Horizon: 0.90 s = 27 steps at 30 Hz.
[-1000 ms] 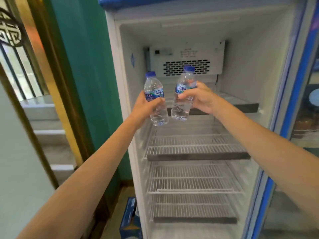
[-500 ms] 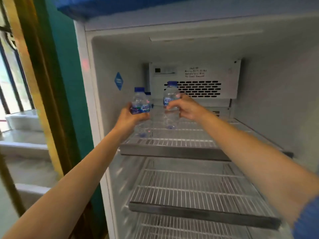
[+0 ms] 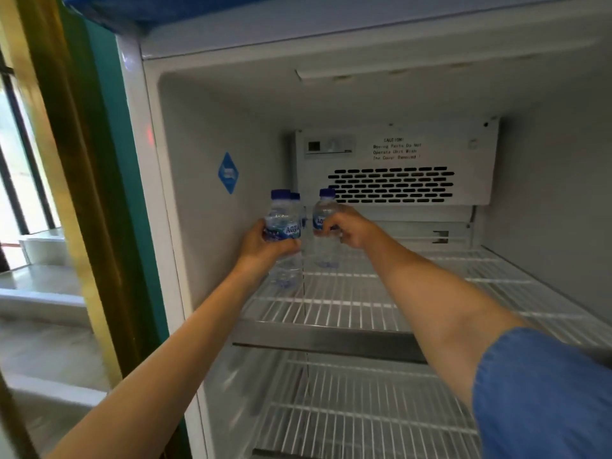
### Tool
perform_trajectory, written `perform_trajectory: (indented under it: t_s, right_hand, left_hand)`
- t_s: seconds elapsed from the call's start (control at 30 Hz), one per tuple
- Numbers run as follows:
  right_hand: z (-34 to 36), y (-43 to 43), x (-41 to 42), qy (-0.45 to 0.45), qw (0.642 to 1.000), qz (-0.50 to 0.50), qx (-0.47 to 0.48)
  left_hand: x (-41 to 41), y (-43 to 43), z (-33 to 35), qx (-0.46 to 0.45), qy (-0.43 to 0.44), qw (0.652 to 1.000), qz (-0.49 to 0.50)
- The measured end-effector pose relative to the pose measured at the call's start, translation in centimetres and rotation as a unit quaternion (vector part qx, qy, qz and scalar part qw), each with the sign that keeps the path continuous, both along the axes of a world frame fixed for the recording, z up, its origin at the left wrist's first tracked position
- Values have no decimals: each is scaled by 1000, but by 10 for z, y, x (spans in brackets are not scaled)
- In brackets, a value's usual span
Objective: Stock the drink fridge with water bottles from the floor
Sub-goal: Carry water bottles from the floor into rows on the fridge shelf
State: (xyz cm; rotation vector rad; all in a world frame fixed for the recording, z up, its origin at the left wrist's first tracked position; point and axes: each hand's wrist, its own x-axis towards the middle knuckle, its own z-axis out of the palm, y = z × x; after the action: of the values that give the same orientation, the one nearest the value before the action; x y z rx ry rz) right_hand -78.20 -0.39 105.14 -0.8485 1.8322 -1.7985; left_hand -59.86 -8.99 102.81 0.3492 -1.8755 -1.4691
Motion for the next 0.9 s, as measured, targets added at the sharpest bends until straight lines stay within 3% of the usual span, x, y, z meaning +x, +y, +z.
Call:
perform_trajectory:
  t_s: [0.2, 0.5, 0.9]
  right_hand:
    - [-11, -21, -23, 5, 1000, -9, 29]
    - [-22, -33, -30, -7, 997, 38, -67]
    - [-28, -41, -30, 8, 997, 30, -68]
  left_hand:
    - [-14, 1, -8, -6, 7, 1000, -1]
    - [-17, 3, -13, -23, 0, 999, -22]
    - [-20, 1, -17, -28, -11, 999, -33]
